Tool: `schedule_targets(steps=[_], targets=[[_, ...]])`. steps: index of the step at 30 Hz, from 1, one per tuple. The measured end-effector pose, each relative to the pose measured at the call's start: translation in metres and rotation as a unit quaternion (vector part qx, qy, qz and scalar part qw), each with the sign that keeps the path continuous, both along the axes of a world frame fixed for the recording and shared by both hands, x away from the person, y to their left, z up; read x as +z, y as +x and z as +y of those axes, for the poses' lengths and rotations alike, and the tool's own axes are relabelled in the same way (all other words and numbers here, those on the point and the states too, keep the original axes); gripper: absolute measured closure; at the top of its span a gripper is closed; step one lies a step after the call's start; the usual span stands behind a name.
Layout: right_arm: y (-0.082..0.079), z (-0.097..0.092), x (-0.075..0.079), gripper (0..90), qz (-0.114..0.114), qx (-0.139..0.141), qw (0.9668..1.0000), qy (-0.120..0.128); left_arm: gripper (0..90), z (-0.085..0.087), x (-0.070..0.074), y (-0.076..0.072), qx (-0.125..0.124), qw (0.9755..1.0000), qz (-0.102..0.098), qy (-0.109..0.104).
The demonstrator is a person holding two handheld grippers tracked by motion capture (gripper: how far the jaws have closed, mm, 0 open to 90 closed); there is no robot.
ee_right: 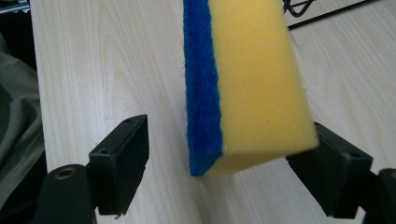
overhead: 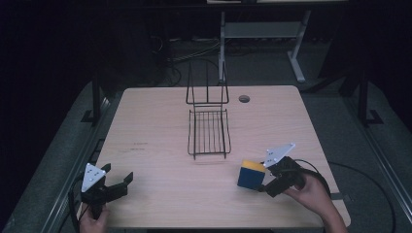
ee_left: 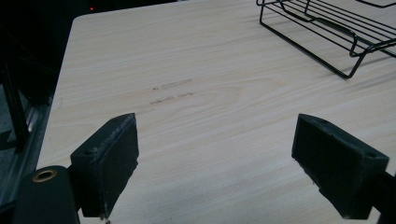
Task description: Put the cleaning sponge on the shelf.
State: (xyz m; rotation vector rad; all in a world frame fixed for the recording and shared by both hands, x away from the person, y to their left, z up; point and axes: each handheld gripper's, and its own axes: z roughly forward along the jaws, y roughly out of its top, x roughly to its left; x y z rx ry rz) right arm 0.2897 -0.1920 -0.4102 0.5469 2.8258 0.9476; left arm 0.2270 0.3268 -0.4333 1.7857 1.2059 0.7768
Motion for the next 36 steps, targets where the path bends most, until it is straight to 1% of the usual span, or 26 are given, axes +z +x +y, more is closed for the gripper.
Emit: schedule_targets(steps=[2, 3, 4, 5, 7, 8, 11, 12, 13, 14, 16, 23, 26, 32, 36], targets=[[0.001, 0.003, -0.001, 24.3, 0.000, 0.004, 1.0000, -0.003, 14.1, 0.000, 0.000, 0.000, 0.000, 1.0000, 0.000, -0.001], [0.002, 0.004, -0.001, 27.6, -0.001, 0.004, 1.0000, -0.006, 14.1, 0.000, 0.000, 0.000, 0.000, 1.0000, 0.000, -0.001], [0.002, 0.004, -0.001, 27.6, -0.001, 0.004, 1.0000, -0.006, 14.1, 0.000, 0.000, 0.000, 0.000, 1.0000, 0.000, -0.001], [0.003, 0.006, -0.002, 31.0, -0.001, 0.006, 0.9999, -0.011, 14.1, 0.000, 0.000, 0.000, 0.000, 1.0000, 0.000, -0.001], [0.004, 0.008, -0.003, 37.0, 0.002, 0.004, 0.9999, -0.012, 14.1, 0.000, 0.000, 0.000, 0.000, 1.0000, 0.000, -0.001], [0.004, 0.008, -0.003, 37.0, 0.002, 0.004, 0.9999, -0.012, 14.1, 0.001, 0.000, 0.000, 0.000, 1.0000, 0.000, 0.000], [0.006, 0.007, -0.003, 47.6, 0.004, 0.009, 0.9999, -0.013, 14.1, 0.001, 0.000, 0.000, 0.000, 1.0000, 0.000, 0.000], [0.006, 0.007, -0.003, 47.6, 0.004, 0.009, 0.9999, -0.013, 14.1, 0.001, 0.000, 0.000, 0.000, 1.0000, 0.000, 0.000], [0.006, 0.006, -0.002, 50.8, 0.007, 0.013, 0.9998, -0.010, 14.1, 0.001, 0.000, 0.000, 0.000, 1.0000, 0.000, 0.000], [0.006, 0.006, -0.002, 50.8, 0.007, 0.013, 0.9998, -0.010, 14.1, 0.001, 0.000, 0.000, 0.000, 1.0000, 0.000, 0.000], [0.005, 0.006, 0.000, 54.9, 0.004, 0.019, 0.9998, -0.009, 14.1, 0.001, 0.000, 0.000, 0.000, 1.0000, 0.000, -0.001], [0.007, 0.007, 0.005, 56.1, 0.001, 0.029, 0.9996, -0.005, 14.1, 0.001, 0.000, 0.000, 0.001, 1.0000, -0.001, -0.003], [0.009, 0.009, 0.007, 56.1, 0.002, 0.034, 0.9994, -0.002, 14.1, 0.001, 0.000, 0.000, 0.001, 1.0000, -0.001, -0.002], [0.013, 0.014, 0.014, 56.1, 0.001, 0.045, 0.9990, -0.005, 14.1, 0.001, 0.000, 0.000, 0.000, 1.0000, 0.001, -0.001], [0.017, 0.017, 0.018, 56.1, 0.002, 0.048, 0.9988, 0.000, 14.1, 0.001, 0.001, 0.000, -0.001, 1.0000, 0.000, -0.001]])
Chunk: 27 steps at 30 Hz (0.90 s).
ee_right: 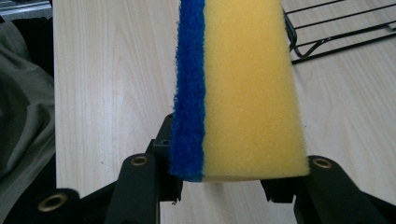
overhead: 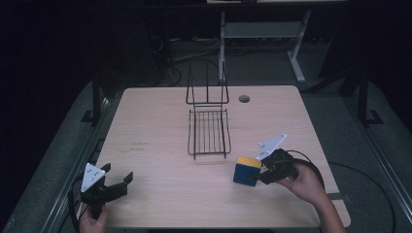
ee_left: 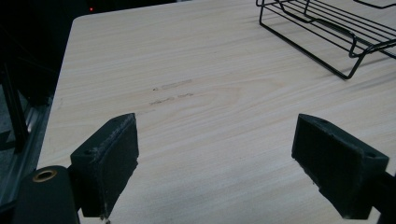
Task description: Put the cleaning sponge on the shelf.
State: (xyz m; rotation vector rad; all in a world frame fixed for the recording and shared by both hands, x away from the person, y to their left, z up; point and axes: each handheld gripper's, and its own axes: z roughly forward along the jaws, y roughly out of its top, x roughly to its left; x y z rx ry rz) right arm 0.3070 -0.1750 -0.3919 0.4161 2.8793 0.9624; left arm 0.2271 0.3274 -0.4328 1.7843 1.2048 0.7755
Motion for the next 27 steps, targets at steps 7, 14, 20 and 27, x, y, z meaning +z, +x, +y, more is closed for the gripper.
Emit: schedule_targets(steps=[7, 14, 20, 27], targets=[[0.008, 0.008, 0.010, 56.2, -0.007, 0.012, 0.9999, 0.005, 14.1, 0.001, 0.000, 0.000, 0.002, 1.0000, -0.002, -0.003], [0.016, 0.015, 0.017, 56.2, -0.007, 0.018, 0.9998, 0.003, 14.1, 0.001, 0.001, -0.001, 0.002, 1.0000, -0.003, -0.005], [0.025, 0.022, 0.023, 56.3, -0.011, 0.024, 0.9996, 0.003, 14.1, 0.001, 0.001, -0.001, 0.002, 1.0000, -0.003, -0.004], [0.032, 0.029, 0.027, 56.3, -0.014, 0.028, 0.9995, -0.002, 14.1, 0.001, 0.001, -0.001, 0.001, 1.0000, -0.004, -0.003]])
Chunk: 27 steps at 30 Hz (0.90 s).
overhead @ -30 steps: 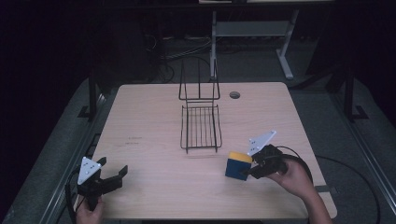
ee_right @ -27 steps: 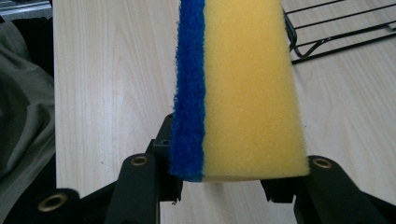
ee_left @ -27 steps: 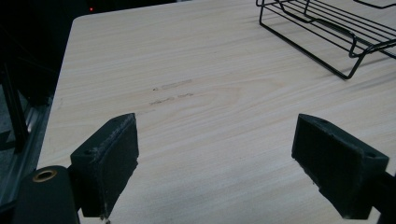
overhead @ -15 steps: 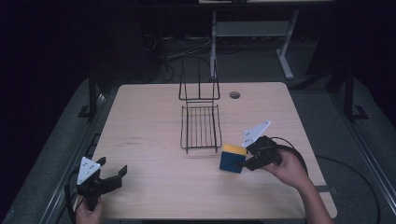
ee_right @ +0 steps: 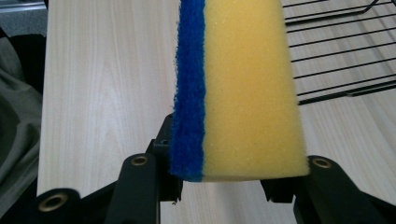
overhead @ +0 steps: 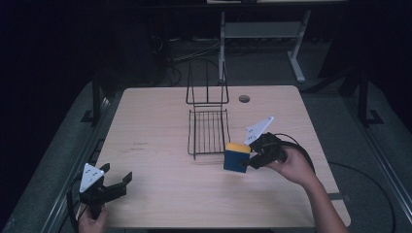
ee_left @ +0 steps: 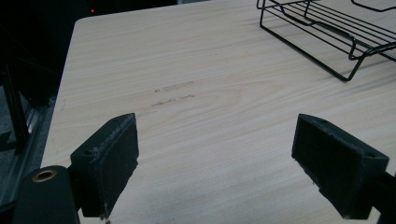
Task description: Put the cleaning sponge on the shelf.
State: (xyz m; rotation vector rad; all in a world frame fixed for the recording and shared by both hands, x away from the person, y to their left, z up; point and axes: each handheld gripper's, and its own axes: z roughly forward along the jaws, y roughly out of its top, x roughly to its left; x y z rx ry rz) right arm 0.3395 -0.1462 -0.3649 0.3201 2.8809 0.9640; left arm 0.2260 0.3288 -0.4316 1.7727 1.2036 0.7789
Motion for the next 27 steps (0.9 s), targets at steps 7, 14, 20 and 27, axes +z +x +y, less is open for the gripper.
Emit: schedule_targets(steps=[7, 14, 20, 27], targets=[[0.007, 0.007, 0.004, 56.3, -0.001, 0.002, 1.0000, -0.001, 14.1, 0.000, 0.000, 0.000, 0.000, 1.0000, 0.000, 0.001], [0.013, 0.013, 0.009, 56.3, -0.007, 0.009, 0.9999, 0.000, 14.1, -0.001, 0.000, 0.001, 0.000, 1.0000, 0.000, 0.001], [0.021, 0.018, 0.013, 56.3, -0.008, 0.011, 0.9999, 0.000, 14.1, -0.001, 0.000, 0.001, 0.000, 1.0000, -0.001, 0.000], [0.029, 0.024, 0.017, 56.3, -0.011, 0.014, 0.9998, 0.000, 14.1, -0.001, 0.000, 0.001, 0.000, 1.0000, 0.000, 0.001]])
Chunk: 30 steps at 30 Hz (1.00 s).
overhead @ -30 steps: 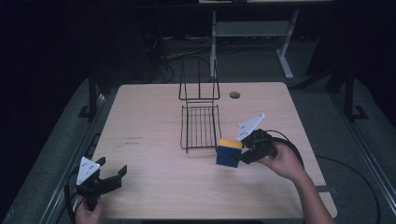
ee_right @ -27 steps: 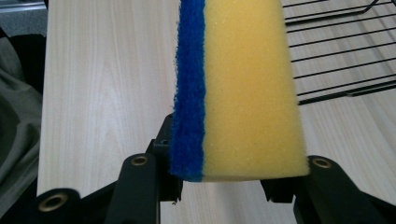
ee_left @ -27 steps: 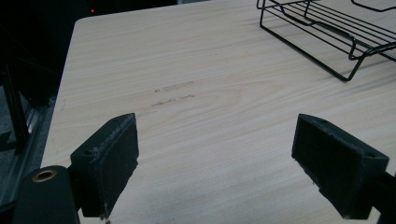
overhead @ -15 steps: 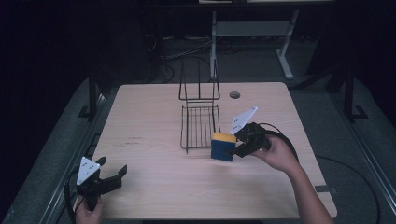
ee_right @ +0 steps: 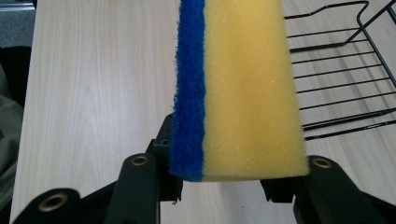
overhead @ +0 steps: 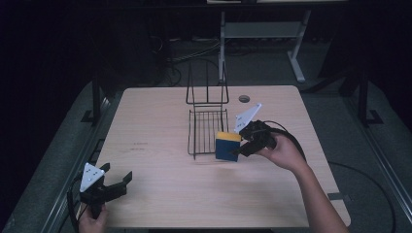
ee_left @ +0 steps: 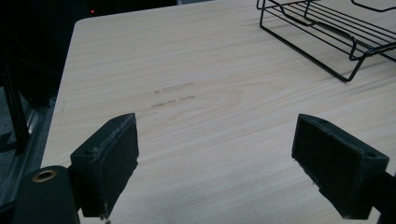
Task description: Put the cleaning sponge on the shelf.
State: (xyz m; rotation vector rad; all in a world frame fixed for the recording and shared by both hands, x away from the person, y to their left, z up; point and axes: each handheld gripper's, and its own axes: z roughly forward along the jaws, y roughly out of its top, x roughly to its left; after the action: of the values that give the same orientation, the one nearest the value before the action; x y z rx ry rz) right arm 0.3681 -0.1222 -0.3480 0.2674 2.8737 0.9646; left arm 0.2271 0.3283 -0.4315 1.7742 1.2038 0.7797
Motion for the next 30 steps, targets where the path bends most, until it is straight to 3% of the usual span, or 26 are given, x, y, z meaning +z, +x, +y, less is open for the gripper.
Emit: schedule_targets(steps=[30], targets=[[0.039, 0.009, 0.008, 56.3, 0.009, -0.012, 0.9998, 0.011, 14.1, 0.001, 0.000, 0.002, 0.006, 1.0000, 0.000, -0.004]])
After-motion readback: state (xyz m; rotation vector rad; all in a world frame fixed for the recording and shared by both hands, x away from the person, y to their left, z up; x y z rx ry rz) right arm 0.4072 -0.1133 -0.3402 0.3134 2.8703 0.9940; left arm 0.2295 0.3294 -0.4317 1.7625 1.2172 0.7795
